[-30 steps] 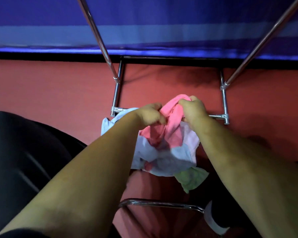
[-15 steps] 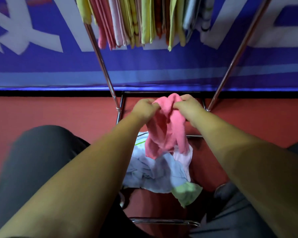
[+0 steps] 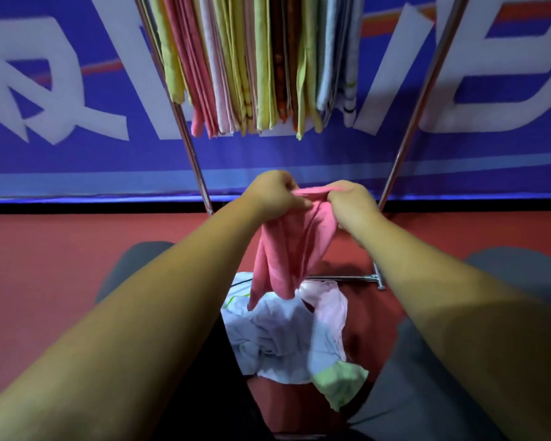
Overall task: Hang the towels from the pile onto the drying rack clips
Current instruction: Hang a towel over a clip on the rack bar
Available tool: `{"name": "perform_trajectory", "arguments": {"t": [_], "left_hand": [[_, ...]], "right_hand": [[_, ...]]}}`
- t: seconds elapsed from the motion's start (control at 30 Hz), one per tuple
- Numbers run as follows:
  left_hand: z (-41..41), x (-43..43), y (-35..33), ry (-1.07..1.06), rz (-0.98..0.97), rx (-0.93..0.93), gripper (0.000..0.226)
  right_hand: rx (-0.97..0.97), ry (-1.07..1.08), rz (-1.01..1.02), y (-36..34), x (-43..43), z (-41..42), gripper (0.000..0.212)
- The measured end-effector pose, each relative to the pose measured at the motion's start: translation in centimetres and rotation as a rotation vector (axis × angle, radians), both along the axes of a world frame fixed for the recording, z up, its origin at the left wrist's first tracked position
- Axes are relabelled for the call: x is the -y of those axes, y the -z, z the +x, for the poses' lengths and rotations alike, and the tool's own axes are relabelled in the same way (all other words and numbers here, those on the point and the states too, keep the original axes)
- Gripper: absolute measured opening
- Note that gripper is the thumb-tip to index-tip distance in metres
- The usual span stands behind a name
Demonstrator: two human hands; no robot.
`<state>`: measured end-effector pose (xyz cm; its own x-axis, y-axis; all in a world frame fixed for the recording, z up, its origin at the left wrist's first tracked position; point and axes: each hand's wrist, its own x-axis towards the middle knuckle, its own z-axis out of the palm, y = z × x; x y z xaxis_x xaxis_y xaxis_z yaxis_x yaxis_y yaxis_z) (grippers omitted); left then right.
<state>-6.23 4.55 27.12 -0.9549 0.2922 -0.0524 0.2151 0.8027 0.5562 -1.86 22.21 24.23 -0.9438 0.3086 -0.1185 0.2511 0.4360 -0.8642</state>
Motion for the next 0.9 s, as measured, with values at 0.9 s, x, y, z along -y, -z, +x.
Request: {"name": "perform_trajectory", "arguments": {"t": [0.9], "left_hand": [[1.1,3.8,5.7,-0.004,-0.056,0.073,0.033]], "right_hand": [[0.157,-0.036,-0.052,4.1,1.1,-0.3,0.024]]}}
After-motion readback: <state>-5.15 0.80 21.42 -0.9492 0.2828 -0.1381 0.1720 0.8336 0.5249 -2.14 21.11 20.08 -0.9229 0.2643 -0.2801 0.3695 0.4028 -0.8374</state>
